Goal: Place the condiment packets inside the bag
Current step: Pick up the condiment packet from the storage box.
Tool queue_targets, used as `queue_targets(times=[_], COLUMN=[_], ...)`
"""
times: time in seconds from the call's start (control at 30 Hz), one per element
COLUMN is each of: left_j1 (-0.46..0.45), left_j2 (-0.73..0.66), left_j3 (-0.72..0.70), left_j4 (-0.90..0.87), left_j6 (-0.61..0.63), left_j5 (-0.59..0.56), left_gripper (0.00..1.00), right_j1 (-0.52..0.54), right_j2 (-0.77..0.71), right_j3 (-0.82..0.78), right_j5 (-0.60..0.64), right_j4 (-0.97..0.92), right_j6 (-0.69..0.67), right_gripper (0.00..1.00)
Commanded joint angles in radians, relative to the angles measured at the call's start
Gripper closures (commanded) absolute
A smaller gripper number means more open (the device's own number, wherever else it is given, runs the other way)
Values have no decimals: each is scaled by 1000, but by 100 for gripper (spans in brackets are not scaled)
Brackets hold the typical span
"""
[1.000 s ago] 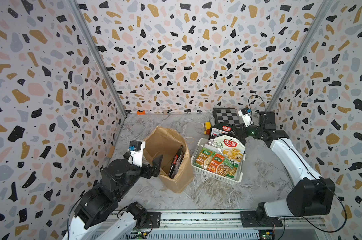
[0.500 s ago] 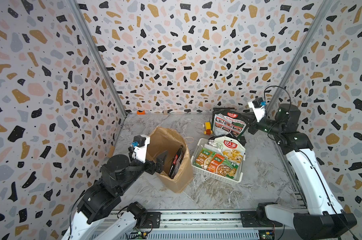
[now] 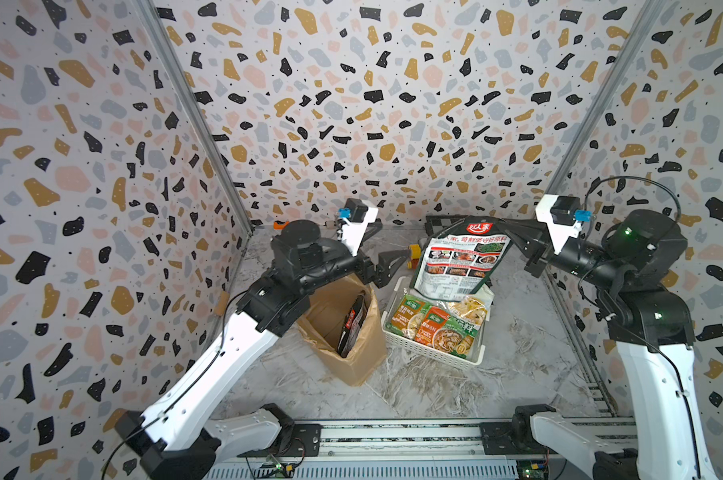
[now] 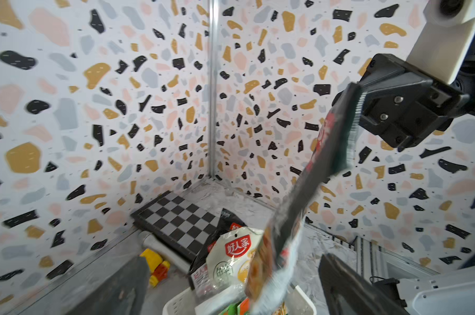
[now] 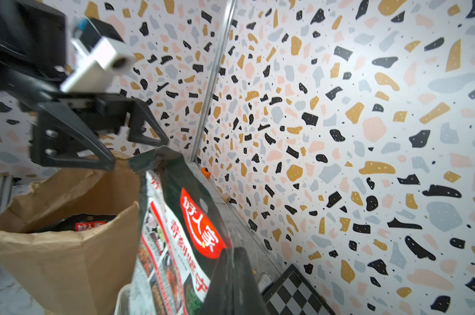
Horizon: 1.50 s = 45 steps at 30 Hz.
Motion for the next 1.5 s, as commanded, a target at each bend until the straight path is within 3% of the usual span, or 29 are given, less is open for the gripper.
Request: queue_targets(times=[0.0, 0.2, 0.4, 0.6, 0.87, 1.07, 1.13, 1.23, 1.37, 1.47], left_j1=[-110, -242, -261, -280, -421, -524, -540, -552, -576, -597], left_j2=[34, -32, -185, -329, -149, -24, 1, 59, 115, 157], left_j3=[34, -100, -190, -334, -198, -76, -57, 29, 107, 175], left_j4=[94, 237, 196, 268, 161, 89, 67, -46, -95, -157], left_j6=[40, 9, -69, -54, 95, 161, 153, 138, 150, 157], left_j5=[155, 177, 61, 107, -147, -224, -316, -428, -444, -496], left_gripper=[0, 0, 0, 0, 0, 1, 13, 40, 50, 65], right_j1=[7, 6, 6, 6, 6, 6, 6, 6, 7, 6], right_j2=[-79, -186, -227, -212, -194, -187, -187, -191, -195, -199], right_j3=[-1, -54, -67, -46, -36, -27, -32, -42, -42, -42], right_j5=[-84, -73, -89, -75, -78, -58, -50, -54, -50, -48], right_j4=[51, 60, 49, 43, 31, 11, 11, 21, 12, -1], right_j6=[62, 128, 162, 222, 254, 269, 278, 294, 298, 298], right_gripper=[100, 100, 100, 100, 100, 100, 100, 100, 100, 100])
